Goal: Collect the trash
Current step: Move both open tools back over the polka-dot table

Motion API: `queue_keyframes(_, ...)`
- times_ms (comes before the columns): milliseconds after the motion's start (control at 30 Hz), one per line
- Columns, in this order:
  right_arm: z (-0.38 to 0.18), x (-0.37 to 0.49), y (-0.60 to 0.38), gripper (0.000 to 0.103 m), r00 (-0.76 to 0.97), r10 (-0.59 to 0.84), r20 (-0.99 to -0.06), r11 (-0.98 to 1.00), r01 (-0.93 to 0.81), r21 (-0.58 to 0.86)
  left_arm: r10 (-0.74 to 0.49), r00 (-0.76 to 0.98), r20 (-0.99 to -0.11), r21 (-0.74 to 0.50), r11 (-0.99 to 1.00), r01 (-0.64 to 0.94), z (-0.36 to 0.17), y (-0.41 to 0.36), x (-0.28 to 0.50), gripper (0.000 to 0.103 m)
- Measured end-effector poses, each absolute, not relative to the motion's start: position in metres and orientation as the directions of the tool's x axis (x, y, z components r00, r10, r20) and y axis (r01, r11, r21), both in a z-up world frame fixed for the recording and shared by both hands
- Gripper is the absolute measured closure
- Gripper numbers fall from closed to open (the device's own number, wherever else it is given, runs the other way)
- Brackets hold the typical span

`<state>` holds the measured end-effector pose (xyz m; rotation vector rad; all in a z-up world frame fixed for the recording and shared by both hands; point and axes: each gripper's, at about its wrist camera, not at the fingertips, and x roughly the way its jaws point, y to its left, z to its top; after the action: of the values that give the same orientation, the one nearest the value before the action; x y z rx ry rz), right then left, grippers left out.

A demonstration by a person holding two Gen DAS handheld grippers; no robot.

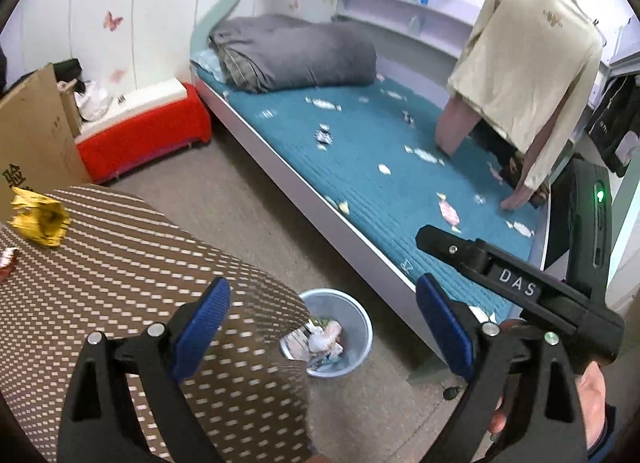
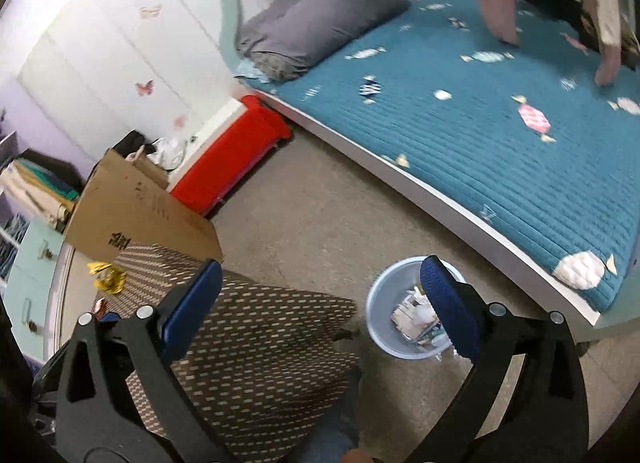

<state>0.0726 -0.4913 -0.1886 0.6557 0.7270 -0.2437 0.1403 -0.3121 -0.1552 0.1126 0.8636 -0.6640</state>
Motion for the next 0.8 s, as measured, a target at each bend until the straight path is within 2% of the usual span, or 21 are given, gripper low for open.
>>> queue_keyframes(367, -0.133, 0.104, -0.407, 0.006, 0.772, 0.077, -0.631, 0.879, 0.246, 0.408, -0.466, 0.592, -0.658, -0.148, 0.850, 0.505, -0.119, -0.209, 0.139, 0.011)
queue_keyframes(800, -0.128, 0.174, -0.296, 0.006, 0.739, 0.214, -0.639, 0.949, -0.003, 0.314, -0.346, 0.686, -0.640, -0.154, 0.932, 0.327, -0.129, -0.072, 0.181, 0.011)
